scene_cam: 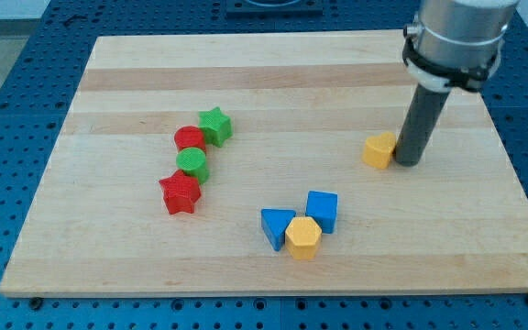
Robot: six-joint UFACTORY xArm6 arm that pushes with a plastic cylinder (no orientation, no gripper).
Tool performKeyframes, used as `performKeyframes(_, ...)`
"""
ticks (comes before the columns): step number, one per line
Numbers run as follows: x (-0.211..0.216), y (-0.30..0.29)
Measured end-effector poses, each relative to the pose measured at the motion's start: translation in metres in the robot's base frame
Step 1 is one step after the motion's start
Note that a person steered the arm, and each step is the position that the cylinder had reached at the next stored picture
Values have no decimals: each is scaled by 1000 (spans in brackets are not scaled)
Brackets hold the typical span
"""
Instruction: Slide the yellow heart slightly up
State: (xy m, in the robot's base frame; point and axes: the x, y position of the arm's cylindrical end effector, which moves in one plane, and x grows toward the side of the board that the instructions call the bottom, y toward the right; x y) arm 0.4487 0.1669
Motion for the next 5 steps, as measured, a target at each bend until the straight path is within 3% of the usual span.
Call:
performKeyframes(1,3,0)
performKeyframes(2,38,-7)
performKeyframes(3,35,-33)
performKeyframes(5,-16,-47)
